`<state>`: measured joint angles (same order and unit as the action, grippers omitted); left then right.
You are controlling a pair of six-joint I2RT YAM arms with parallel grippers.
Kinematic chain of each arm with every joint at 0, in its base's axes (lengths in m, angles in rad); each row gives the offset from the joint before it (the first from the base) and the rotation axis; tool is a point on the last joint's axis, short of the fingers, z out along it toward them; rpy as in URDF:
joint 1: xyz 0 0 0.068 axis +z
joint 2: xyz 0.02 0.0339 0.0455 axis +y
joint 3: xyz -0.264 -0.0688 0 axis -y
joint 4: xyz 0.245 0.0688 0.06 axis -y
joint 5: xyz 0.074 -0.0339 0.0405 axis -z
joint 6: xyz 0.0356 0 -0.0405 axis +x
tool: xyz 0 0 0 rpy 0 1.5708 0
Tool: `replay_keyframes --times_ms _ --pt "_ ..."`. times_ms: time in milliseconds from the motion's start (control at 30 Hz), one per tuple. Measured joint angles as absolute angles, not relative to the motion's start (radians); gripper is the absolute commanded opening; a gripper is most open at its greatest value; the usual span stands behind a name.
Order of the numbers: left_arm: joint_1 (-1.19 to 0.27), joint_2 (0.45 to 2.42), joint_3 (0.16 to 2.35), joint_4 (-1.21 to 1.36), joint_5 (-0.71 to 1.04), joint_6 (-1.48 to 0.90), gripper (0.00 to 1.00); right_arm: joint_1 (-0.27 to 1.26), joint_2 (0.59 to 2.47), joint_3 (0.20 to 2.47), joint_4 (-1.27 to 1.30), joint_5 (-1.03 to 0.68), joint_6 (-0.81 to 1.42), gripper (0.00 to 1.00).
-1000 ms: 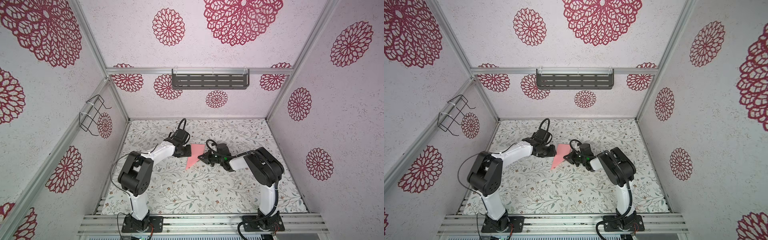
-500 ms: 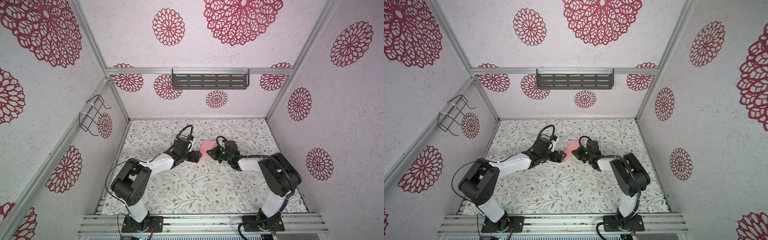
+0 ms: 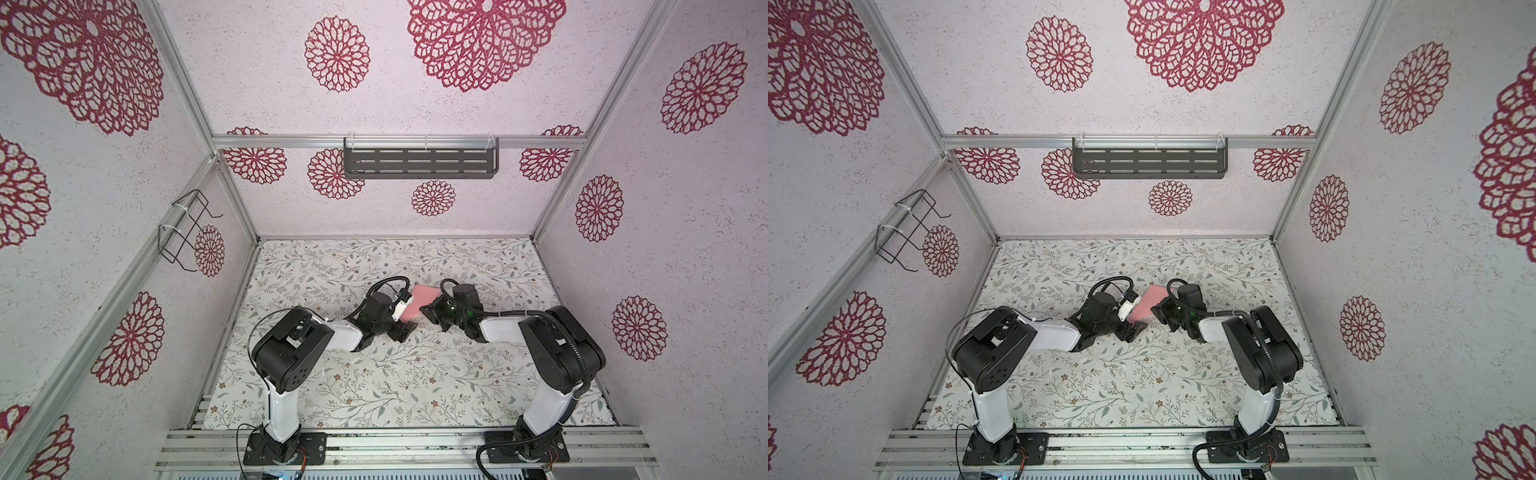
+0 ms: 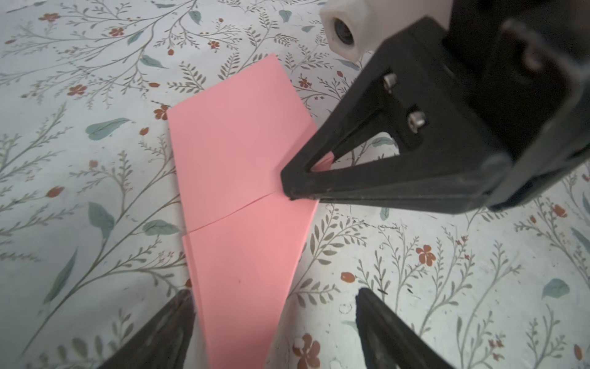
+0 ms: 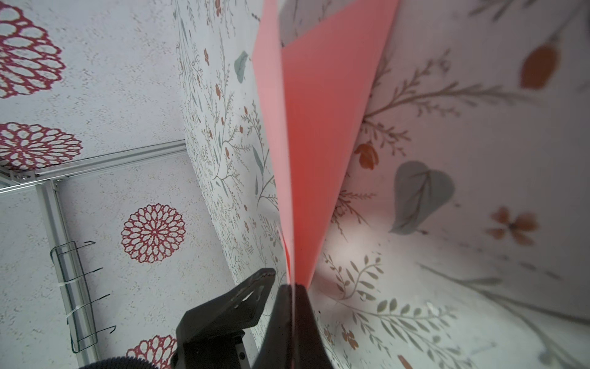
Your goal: Fold a paper plane with a square sheet of paper (pick it up from the middle)
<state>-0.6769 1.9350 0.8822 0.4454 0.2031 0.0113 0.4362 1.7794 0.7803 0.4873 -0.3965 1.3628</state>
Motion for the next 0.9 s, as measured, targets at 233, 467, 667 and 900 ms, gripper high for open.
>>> replay_keyframes --times_ms 233,467,667,900 --pt "-0.688 1.999 0.884 0.512 0.197 0.112 0.54 0.43 1.778 0.781 0.451 -0.4 1.376 0.04" --pt "-0.687 2.003 0.903 0.489 0.213 0.156 0.39 0.428 1.778 0.781 0.418 -0.419 1.398 0.07" --pt "-0.687 2.003 0.903 0.488 0.221 0.165 0.33 0.427 1.778 0.781 0.399 -0.431 1.417 0.09" --pt "-0.687 2.003 0.903 0.488 0.22 0.168 0.36 0.416 1.768 0.781 0.391 -0.445 1.434 0.03"
